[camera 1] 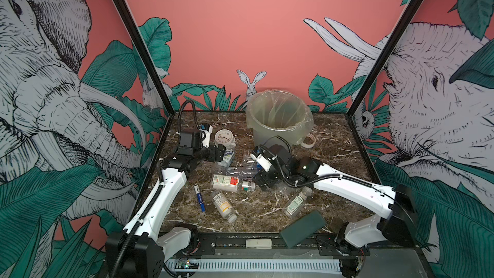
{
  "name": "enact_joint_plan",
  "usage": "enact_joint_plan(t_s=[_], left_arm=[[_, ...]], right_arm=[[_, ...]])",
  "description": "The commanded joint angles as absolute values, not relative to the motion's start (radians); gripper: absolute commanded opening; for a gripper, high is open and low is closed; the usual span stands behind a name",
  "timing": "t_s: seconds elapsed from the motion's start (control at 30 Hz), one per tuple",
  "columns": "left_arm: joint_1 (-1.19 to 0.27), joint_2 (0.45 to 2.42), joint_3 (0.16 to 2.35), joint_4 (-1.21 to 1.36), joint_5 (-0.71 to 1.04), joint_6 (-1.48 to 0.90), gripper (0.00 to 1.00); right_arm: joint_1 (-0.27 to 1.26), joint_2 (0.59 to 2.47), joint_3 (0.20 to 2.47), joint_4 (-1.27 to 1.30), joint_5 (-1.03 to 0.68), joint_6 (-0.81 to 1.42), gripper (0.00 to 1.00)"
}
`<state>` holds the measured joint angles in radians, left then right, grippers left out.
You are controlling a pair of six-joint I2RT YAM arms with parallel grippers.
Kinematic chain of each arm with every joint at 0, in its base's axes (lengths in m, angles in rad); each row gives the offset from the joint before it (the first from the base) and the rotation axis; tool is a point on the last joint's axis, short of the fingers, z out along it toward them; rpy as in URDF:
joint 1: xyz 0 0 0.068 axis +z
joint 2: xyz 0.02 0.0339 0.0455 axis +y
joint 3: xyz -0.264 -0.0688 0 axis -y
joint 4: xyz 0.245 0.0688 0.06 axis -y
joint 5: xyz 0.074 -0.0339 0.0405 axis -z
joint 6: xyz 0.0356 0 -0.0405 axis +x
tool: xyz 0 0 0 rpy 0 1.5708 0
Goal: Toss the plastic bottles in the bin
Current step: 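Lower the left gripper to the pile while the right gripper reaches the blue bottles, then lower the right gripper onto the white-and-red labelled bottle and close it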
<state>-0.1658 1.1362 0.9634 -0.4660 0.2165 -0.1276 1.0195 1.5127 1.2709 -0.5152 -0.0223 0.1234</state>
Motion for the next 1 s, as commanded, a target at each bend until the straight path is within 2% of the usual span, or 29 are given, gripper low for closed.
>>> enact_joint_plan(t_s=[0.0, 0.1, 0.5, 0.63, 0.77, 0.97], left_arm=[[-0.093, 1.162, 0.953, -0.465, 0.294, -0.193, 0.97], [-0.047, 1.190, 0.935, -0.444, 0.336, -0.228, 0.96], [0.019, 1.166, 0.789, -0.332, 0.280, -0.345, 0.96], [0.038, 1.149, 0.740, -0.295, 0.281, -0.378, 0.96], [0.048, 1.126, 0.698, -0.274, 0.272, -0.398, 0.96], [0.059, 1.102, 0.655, -0.261, 0.278, -0.407, 0.96]], right_arm=[[1.069, 1.614, 1.374, -0.558, -0.038, 0.041, 0.94], [1.097, 1.716, 1.448, -0.567, -0.056, 0.018, 0.91], [1.118, 2.004, 1.700, -0.639, -0.106, -0.041, 0.78], [1.117, 2.065, 1.751, -0.650, -0.108, -0.053, 0.77], [1.116, 2.119, 1.801, -0.669, -0.095, -0.070, 0.68], [1.112, 2.177, 1.846, -0.682, -0.066, -0.083, 0.68]])
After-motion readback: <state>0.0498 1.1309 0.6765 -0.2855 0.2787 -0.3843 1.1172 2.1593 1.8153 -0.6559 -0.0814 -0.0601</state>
